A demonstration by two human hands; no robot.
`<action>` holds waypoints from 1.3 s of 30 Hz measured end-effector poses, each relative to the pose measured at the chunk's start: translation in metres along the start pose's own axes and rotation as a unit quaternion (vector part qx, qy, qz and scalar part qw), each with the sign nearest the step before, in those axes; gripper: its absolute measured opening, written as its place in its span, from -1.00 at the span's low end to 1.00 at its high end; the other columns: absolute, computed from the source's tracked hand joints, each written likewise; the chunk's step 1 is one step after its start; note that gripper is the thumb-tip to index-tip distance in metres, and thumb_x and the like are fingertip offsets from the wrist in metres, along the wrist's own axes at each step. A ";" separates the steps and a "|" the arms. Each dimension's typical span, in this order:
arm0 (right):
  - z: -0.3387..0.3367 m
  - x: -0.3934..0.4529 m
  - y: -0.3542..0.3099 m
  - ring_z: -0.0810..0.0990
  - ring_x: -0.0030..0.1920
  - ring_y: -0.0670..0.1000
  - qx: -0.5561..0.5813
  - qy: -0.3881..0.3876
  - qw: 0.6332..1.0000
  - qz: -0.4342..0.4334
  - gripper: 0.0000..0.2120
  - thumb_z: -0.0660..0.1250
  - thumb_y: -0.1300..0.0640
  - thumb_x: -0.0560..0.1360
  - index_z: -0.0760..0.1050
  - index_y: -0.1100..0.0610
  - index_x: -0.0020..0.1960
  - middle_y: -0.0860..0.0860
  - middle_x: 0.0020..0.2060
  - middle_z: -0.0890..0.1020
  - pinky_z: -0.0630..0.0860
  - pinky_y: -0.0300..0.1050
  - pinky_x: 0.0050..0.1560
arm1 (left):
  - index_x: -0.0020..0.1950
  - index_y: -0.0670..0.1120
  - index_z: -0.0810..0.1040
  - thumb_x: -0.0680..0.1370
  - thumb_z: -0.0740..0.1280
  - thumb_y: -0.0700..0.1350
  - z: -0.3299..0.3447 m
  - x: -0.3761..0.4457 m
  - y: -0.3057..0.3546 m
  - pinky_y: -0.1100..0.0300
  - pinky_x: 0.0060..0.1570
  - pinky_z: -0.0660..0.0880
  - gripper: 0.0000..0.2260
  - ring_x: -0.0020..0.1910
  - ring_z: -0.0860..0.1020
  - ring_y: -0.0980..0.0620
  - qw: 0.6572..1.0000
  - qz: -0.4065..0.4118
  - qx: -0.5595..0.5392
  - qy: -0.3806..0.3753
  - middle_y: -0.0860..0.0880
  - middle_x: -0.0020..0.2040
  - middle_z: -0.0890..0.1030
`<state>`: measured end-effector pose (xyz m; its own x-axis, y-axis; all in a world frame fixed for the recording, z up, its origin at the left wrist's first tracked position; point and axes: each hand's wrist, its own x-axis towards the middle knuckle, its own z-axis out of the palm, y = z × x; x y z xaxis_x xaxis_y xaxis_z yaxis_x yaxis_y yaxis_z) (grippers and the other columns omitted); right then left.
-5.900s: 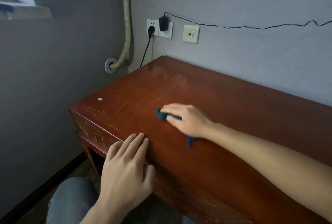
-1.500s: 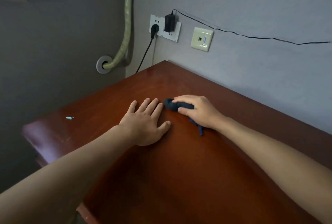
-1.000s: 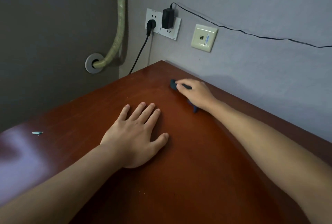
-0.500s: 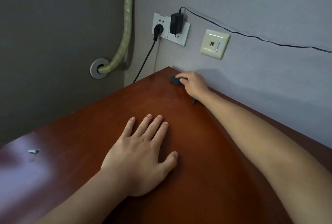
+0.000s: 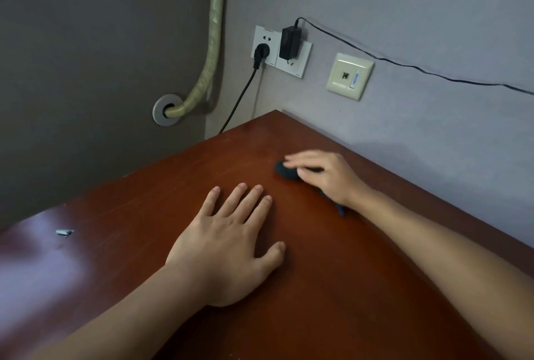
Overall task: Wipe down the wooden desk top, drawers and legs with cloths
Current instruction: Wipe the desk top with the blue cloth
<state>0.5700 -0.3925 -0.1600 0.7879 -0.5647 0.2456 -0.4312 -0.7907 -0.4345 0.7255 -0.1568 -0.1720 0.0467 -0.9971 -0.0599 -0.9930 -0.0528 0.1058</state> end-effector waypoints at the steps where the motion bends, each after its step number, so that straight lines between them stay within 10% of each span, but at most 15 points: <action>1: -0.005 -0.019 -0.001 0.51 0.34 -0.21 0.007 -0.012 1.000 0.000 -0.73 0.35 0.20 0.63 0.67 -0.02 0.26 -0.16 0.28 0.63 0.34 -0.32 0.40 | 0.63 0.14 -0.36 0.58 -0.25 0.45 0.000 0.000 0.000 -0.10 0.59 -0.33 -0.28 0.57 -0.45 0.10 1.000 0.000 0.000 0.001 0.12 0.63 -0.39; 16: 0.034 0.200 0.044 0.55 0.31 0.10 -0.075 0.027 0.995 0.066 -0.68 0.17 0.08 0.70 0.58 0.02 0.37 0.03 0.31 0.62 0.46 -0.05 0.30 | 0.64 0.15 -0.36 0.59 -0.20 0.45 0.000 0.001 -0.001 -0.08 0.58 -0.38 -0.27 0.54 -0.50 0.16 1.000 0.001 -0.022 0.013 0.16 0.61 -0.42; 30: 0.008 -0.034 -0.029 0.60 0.25 -0.20 0.050 -0.011 0.997 -0.064 -0.75 0.50 0.14 0.51 0.71 0.06 0.18 -0.08 0.20 0.69 0.43 -0.28 0.36 | 0.65 0.12 -0.33 0.58 -0.24 0.44 0.002 0.002 0.001 -0.11 0.60 -0.31 -0.26 0.58 -0.44 0.09 1.000 -0.004 0.002 0.005 0.10 0.64 -0.36; 39: 0.038 0.112 -0.004 0.57 0.31 -0.05 -0.041 0.044 0.998 -0.023 -0.73 0.36 0.04 0.63 0.63 -0.05 0.31 -0.06 0.29 0.64 0.44 -0.09 0.36 | 0.64 0.13 -0.35 0.57 -0.24 0.45 0.003 0.003 0.000 -0.12 0.59 -0.33 -0.26 0.58 -0.45 0.09 1.000 0.000 -0.008 0.009 0.10 0.63 -0.38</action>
<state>0.6772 -0.4436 -0.1636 0.7675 -0.5424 0.3415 -0.4324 -0.8315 -0.3489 0.7253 -0.1596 -0.1747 0.0482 -0.9979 -0.0422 -0.9911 -0.0531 0.1220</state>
